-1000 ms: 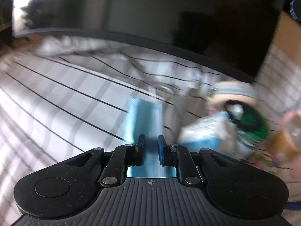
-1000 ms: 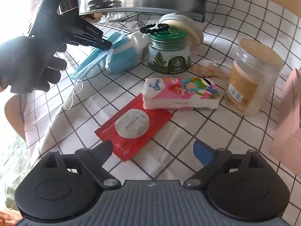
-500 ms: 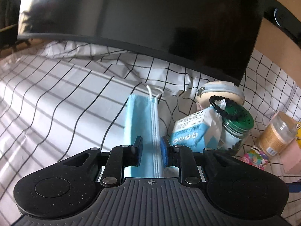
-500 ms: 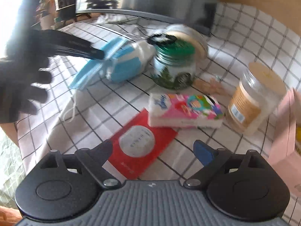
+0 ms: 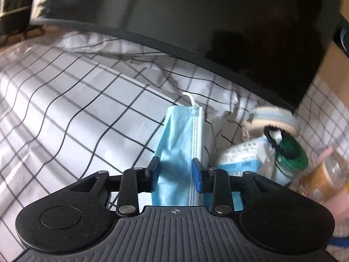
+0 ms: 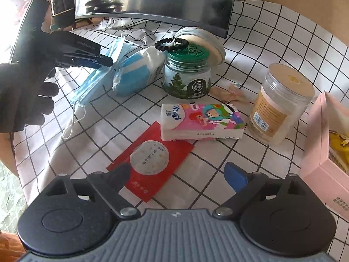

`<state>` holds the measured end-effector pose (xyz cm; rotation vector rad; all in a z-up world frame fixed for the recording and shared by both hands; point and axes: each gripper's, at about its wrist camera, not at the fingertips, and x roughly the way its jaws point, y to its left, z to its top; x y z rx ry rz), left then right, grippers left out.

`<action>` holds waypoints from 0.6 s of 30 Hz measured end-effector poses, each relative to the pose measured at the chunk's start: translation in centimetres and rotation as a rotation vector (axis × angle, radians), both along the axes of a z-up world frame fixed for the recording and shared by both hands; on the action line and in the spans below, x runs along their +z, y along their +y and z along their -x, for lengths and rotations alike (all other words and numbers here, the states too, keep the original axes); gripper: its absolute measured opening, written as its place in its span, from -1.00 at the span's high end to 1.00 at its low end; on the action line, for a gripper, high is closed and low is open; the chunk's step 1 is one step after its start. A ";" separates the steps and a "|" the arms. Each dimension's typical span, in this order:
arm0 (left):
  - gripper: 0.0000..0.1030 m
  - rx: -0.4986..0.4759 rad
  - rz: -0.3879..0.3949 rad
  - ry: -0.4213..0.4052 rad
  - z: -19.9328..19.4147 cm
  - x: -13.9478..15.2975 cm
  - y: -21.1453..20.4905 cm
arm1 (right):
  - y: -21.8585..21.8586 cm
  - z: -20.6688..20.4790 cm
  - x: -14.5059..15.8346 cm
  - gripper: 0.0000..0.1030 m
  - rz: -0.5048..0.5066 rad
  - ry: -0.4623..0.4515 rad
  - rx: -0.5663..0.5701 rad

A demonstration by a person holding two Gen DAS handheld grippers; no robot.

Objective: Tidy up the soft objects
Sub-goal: 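Lift the mask with the left tool while the right grasps the black beaded cord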

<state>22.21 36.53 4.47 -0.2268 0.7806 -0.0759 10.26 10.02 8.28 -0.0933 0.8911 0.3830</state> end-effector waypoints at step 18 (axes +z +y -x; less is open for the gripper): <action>-0.23 -0.023 0.068 0.102 -0.5 -1.1 1.8 | -0.5 -0.2 2.6 -0.81 -0.009 -0.106 -0.053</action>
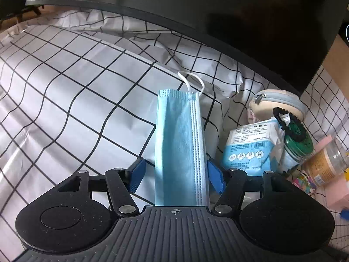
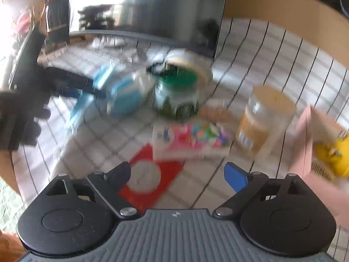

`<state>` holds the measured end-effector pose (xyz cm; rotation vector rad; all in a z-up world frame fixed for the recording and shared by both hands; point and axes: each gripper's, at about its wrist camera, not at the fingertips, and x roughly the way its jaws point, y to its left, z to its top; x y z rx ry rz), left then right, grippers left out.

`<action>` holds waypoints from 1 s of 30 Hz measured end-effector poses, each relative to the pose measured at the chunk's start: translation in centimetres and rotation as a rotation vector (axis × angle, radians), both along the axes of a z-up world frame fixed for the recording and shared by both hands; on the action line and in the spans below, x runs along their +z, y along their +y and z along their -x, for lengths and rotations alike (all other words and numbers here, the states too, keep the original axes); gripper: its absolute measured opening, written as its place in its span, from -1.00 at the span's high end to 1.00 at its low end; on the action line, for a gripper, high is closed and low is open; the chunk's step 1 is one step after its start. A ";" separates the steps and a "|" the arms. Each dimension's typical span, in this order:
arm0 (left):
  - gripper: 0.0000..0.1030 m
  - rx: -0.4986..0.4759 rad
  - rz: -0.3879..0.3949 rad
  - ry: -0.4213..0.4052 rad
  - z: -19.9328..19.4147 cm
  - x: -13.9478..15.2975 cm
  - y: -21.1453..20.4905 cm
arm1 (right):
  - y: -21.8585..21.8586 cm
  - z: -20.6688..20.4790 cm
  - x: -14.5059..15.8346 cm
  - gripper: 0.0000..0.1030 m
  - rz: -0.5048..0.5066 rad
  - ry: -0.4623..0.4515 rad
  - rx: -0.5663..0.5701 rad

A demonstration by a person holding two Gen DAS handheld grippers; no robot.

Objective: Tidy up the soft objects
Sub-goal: 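Lift the mask with the left tool while the right grasps the black beaded cord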

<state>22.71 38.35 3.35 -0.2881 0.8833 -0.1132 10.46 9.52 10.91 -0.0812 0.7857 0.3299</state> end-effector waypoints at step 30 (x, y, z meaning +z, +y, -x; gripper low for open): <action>0.78 -0.179 0.178 -0.124 -0.3 5.8 3.6 | 7.2 -14.8 4.5 0.86 0.003 0.030 -0.016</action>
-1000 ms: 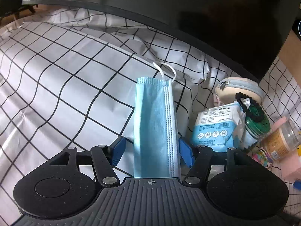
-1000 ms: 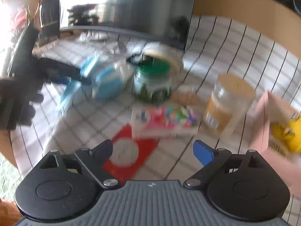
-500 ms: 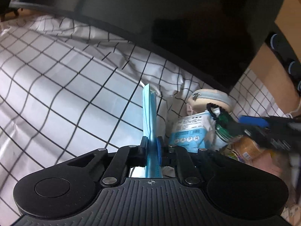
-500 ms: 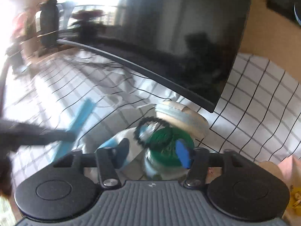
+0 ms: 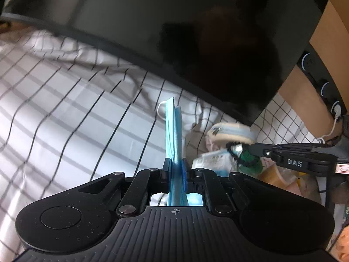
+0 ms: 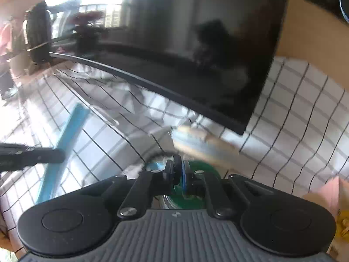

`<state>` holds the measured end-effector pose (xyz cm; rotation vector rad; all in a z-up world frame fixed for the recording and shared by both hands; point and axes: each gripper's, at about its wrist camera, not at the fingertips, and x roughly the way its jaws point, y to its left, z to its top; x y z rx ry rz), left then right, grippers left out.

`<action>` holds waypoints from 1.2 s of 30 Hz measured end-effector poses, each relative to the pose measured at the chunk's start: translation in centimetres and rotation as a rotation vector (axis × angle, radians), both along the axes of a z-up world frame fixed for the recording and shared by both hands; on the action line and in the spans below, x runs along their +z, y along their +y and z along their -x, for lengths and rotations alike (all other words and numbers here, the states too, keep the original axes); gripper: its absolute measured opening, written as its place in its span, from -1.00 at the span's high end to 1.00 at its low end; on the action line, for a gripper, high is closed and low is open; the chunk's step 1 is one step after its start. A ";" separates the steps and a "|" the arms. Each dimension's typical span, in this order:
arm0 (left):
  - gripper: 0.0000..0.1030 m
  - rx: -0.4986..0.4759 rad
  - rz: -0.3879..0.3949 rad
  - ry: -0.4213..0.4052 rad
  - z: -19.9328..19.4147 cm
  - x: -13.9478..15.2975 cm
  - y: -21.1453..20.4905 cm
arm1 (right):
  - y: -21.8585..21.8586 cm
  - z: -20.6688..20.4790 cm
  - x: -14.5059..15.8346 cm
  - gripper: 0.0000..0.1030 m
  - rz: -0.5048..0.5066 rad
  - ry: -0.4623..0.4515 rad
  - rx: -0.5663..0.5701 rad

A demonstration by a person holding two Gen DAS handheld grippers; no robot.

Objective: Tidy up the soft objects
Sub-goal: 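Lift the mask with the left tool while the right grasps the black beaded cord, then carry mask and beaded cord over the pink box and open both tools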

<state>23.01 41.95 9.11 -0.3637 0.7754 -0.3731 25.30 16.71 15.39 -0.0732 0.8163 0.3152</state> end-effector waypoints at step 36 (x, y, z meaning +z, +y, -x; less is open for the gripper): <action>0.77 -0.536 0.010 -0.148 -4.4 12.4 -35.5 | -32.9 10.7 10.0 0.86 -0.007 -0.338 -0.410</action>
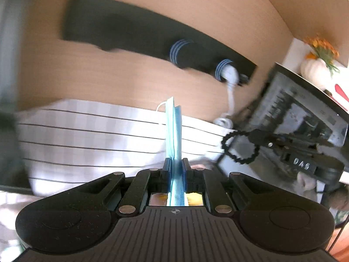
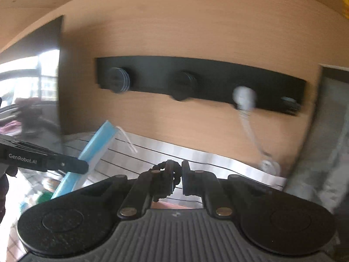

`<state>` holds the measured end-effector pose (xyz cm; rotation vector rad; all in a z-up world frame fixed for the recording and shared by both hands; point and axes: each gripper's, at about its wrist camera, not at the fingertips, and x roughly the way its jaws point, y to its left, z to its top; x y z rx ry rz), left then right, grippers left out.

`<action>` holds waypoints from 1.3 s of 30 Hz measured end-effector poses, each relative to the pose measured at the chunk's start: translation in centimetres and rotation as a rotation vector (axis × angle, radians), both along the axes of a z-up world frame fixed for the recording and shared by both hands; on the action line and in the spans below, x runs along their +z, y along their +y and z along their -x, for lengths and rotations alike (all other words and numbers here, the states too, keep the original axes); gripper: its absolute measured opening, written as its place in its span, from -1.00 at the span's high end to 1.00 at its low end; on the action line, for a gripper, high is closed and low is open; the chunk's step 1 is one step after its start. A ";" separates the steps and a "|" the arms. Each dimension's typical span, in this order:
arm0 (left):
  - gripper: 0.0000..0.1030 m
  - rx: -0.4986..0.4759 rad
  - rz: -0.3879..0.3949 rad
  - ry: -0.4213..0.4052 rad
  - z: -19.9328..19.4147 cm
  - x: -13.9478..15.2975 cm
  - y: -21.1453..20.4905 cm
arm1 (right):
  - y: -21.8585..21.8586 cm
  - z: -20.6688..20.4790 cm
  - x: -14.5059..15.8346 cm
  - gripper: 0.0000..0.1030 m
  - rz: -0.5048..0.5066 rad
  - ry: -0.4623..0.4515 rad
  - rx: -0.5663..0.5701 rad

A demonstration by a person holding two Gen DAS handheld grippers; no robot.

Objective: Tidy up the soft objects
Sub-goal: 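Carry mask and beaded cord over the pink box and open both tools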

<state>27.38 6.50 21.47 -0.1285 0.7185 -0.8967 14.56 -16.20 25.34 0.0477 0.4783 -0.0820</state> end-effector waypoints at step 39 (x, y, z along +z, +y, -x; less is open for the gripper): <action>0.56 0.013 -0.326 0.012 2.9 -10.7 -7.4 | -2.5 1.4 -15.9 0.13 -0.167 0.281 -0.098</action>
